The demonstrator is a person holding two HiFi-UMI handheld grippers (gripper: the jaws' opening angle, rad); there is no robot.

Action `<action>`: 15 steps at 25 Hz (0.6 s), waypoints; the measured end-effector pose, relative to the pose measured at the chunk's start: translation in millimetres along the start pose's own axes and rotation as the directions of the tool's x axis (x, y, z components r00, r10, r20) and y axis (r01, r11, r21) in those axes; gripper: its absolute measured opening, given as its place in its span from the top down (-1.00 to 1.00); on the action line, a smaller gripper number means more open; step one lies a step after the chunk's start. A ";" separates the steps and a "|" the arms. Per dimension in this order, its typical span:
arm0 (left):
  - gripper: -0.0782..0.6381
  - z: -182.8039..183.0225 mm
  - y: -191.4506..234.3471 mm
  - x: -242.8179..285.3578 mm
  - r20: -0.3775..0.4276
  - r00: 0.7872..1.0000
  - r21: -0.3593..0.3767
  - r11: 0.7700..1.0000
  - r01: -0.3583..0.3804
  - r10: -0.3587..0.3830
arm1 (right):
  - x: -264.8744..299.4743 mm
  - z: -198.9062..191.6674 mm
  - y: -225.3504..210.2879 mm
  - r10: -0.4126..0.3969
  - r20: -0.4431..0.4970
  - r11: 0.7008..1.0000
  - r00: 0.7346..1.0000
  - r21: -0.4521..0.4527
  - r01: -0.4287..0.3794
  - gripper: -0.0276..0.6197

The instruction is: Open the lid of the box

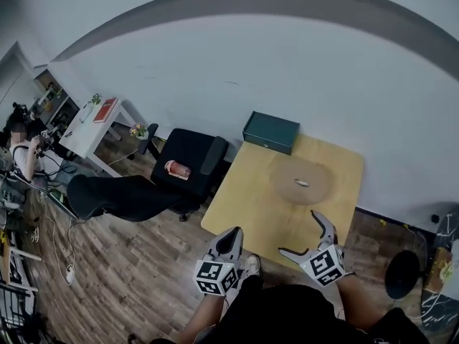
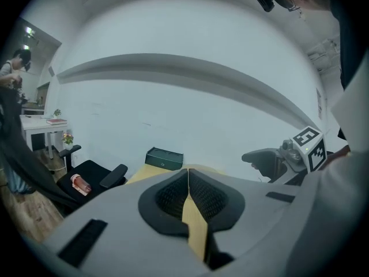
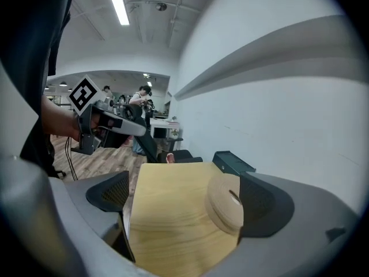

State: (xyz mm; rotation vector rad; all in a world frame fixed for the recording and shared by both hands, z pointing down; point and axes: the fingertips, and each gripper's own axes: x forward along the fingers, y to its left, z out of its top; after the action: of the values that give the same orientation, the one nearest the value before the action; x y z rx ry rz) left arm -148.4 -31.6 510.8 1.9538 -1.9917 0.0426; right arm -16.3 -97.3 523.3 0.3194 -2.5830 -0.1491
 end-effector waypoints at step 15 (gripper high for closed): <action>0.72 11.0 57.4 75.5 -0.118 0.965 0.137 0.959 0.248 -0.233 | 86.2 -47.1 -33.5 -0.066 -0.325 0.997 0.943 -0.046 0.054 -0.93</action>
State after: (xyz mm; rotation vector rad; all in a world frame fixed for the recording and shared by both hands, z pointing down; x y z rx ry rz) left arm -205.9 -104.4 533.2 2.2296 -1.7182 0.2338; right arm -57.1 -153.6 600.3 0.3755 -2.2405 -0.1516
